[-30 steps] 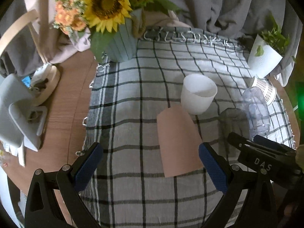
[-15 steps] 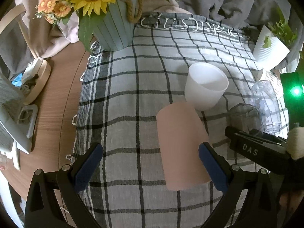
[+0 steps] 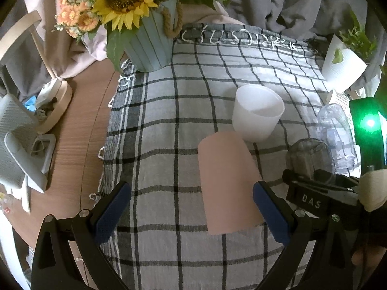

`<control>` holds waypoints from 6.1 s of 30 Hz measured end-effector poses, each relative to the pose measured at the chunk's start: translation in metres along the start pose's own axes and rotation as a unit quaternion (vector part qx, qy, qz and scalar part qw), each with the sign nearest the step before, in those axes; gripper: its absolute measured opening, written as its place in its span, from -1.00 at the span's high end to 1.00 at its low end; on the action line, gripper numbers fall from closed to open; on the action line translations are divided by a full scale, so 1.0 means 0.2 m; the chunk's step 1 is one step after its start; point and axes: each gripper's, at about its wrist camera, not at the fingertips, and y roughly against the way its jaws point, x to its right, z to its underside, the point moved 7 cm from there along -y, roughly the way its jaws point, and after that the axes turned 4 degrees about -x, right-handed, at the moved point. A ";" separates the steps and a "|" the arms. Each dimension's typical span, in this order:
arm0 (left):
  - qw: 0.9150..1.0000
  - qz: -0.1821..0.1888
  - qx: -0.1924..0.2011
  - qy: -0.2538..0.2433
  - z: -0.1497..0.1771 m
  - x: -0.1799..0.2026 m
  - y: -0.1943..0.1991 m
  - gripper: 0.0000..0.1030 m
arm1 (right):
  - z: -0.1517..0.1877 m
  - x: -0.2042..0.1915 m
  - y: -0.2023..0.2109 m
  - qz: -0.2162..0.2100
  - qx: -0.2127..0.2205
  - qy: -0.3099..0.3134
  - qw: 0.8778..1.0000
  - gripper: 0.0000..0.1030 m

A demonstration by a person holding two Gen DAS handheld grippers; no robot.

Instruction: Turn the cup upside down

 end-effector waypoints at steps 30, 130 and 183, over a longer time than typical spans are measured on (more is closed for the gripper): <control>0.996 -0.032 -0.052 0.062 0.41 -0.02 0.05 -1.00 | 0.41 0.02 0.03 -0.012 -0.029 0.064 0.997 -0.41; 0.987 0.113 -0.098 -0.050 0.14 0.97 0.06 -0.28 | 0.44 0.96 0.50 -0.001 0.057 -0.117 0.991 -0.60; 0.994 -0.020 0.100 0.043 0.32 0.58 0.75 -0.99 | 0.63 0.74 1.07 0.001 0.191 -0.012 0.981 -0.74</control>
